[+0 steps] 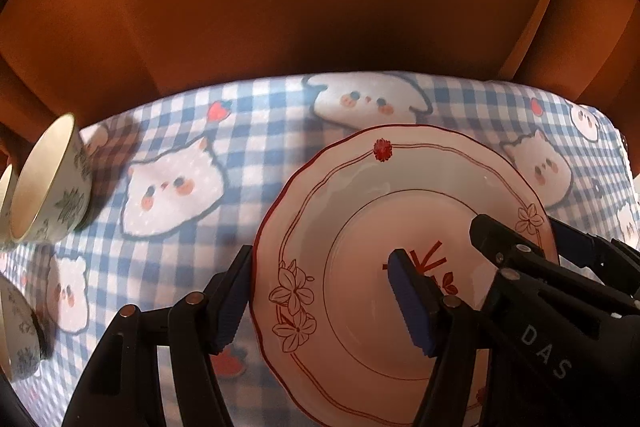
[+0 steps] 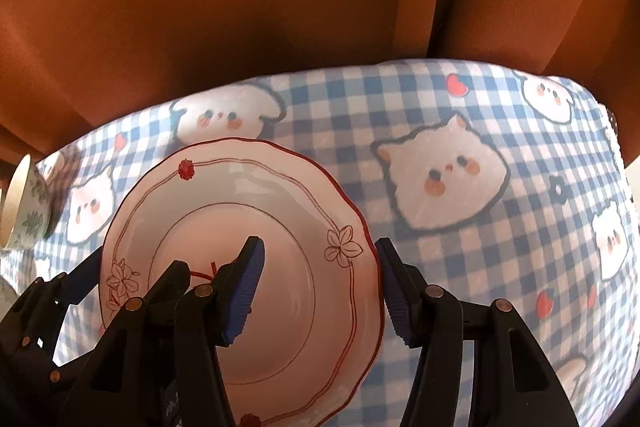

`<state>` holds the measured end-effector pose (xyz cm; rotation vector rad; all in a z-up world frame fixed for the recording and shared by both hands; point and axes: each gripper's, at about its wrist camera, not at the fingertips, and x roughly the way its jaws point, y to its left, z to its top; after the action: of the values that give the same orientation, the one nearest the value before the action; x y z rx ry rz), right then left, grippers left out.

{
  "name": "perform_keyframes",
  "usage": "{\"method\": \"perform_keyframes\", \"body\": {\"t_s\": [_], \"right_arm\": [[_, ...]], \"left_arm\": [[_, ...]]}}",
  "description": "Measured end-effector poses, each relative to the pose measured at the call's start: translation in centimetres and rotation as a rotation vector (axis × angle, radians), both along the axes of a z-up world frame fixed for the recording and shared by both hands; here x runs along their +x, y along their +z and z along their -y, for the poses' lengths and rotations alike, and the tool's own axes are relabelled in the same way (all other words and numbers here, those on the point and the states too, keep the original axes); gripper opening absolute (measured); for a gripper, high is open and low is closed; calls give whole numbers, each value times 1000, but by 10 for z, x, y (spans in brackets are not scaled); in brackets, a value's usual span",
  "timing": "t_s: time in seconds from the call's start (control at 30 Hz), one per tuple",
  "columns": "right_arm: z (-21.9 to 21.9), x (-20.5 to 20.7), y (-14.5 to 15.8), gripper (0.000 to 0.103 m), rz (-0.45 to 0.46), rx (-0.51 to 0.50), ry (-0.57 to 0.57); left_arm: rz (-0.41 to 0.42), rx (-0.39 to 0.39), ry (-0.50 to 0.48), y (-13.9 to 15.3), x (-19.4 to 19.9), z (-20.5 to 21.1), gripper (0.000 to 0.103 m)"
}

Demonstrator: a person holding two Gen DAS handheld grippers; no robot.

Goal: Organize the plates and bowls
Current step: 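Close both grippers on the rim of the red-rimmed plate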

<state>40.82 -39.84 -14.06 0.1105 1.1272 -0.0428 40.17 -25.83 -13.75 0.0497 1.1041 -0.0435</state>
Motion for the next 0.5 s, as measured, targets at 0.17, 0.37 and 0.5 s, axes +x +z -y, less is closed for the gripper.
{"method": "perform_keyframes", "body": {"t_s": [0.17,0.37,0.5], "right_arm": [[-14,-21,-1,60,-23,18,17],[-24,-48,-1,60,-21,45,50],[-21,-54,0,46,6,20,51]], "left_arm": [[-19,8,2,0,-26,-15,68],[-24,-4,-6,-4,-53,-24,68],[-38,-5,33,-10,-58,-30,60]]}}
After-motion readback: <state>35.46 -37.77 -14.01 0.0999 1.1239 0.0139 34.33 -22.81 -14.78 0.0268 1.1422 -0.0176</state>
